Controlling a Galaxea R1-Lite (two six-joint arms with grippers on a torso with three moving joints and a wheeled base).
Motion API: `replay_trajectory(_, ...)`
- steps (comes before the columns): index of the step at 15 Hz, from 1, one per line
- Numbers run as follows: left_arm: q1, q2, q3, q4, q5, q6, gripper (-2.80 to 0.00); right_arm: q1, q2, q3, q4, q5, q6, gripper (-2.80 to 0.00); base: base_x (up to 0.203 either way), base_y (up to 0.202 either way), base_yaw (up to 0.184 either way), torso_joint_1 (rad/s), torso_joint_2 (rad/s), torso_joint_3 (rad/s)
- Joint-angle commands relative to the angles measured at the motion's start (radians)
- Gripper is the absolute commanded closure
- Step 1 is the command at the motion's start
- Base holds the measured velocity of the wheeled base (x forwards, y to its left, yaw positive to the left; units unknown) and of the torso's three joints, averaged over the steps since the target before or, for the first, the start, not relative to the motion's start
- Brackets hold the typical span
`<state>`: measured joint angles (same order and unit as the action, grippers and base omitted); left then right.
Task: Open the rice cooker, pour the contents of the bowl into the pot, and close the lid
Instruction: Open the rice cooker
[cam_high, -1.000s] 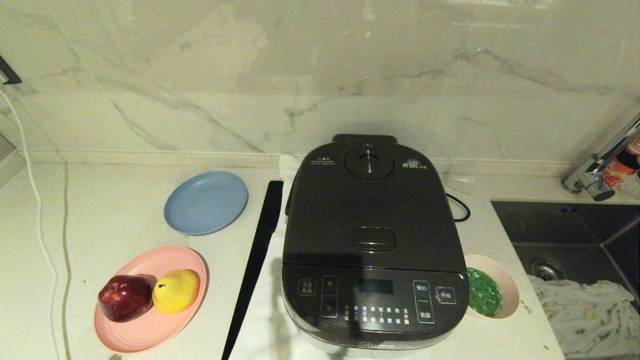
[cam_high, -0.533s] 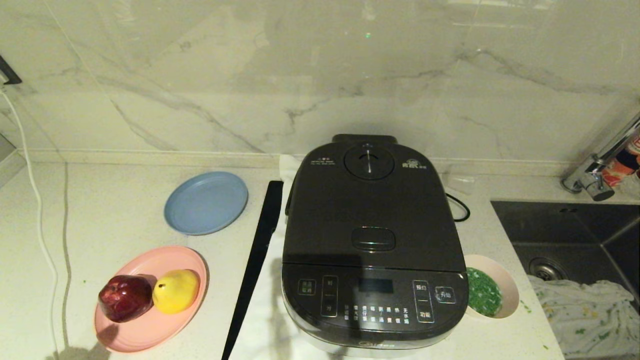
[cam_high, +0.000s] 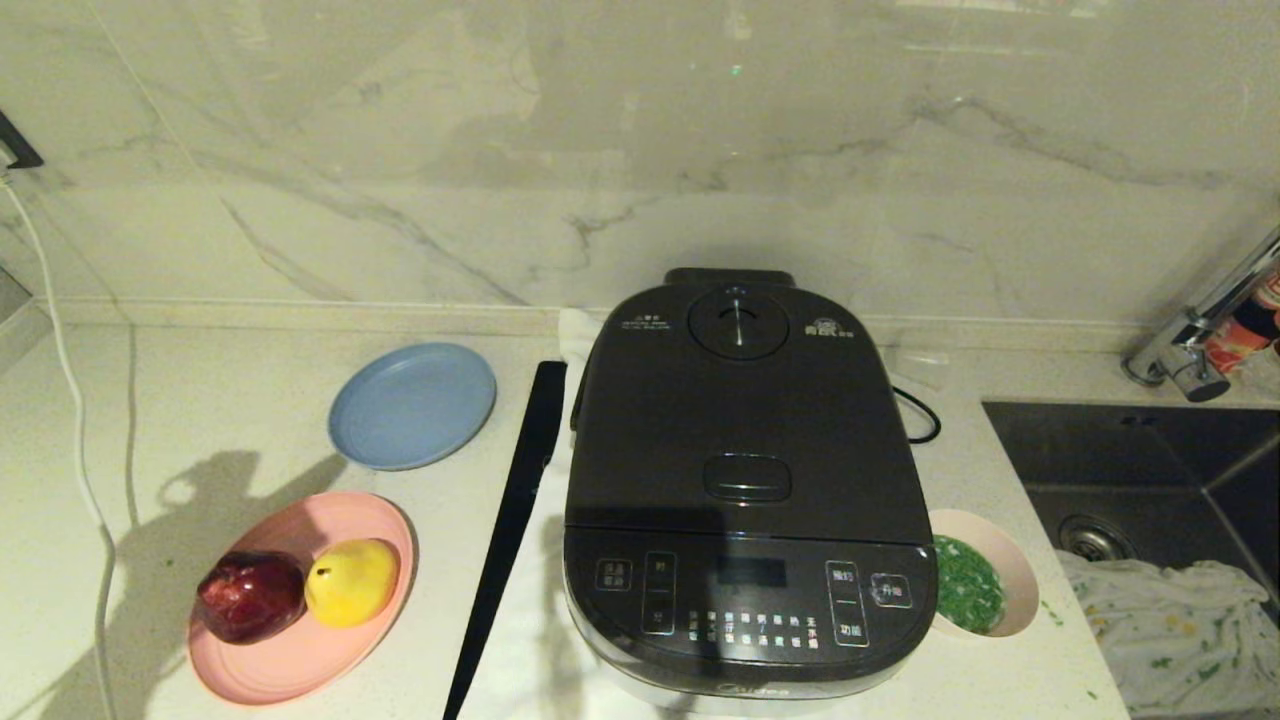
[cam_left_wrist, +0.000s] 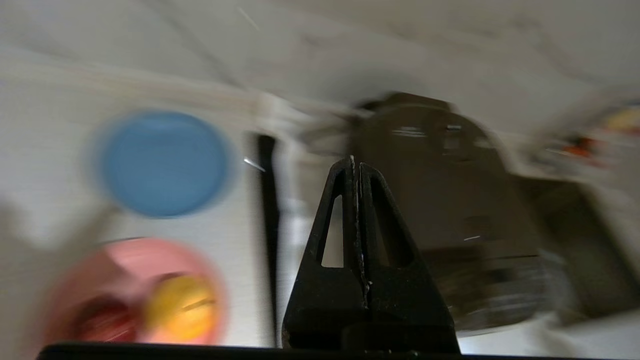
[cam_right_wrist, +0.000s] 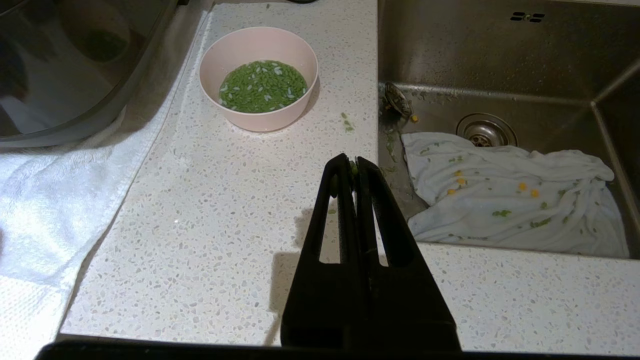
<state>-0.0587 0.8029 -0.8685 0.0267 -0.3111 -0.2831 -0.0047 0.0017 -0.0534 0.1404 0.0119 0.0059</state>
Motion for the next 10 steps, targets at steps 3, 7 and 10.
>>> replay_trajectory(3,-0.32,0.496,-0.225,0.004,0.022,-0.102,0.0,0.0,0.001,0.0,0.001,0.0,0.0,0.0,0.0,0.0,0.0,0.0,0.0,0.0)
replay_trajectory(7,-0.622,0.652,-0.379,-0.005,0.141,-0.175,0.0,0.0,0.001,0.0,0.001,0.0,0.0,0.0,0.0,0.0,0.0,0.0,0.0,0.0)
replay_trajectory(10,-0.789,0.763,-0.403,-0.016,0.321,-0.181,0.0,0.0,0.001,0.0,0.001,0.0,0.0,0.0,0.0,0.0,0.0,0.0,0.0,0.0)
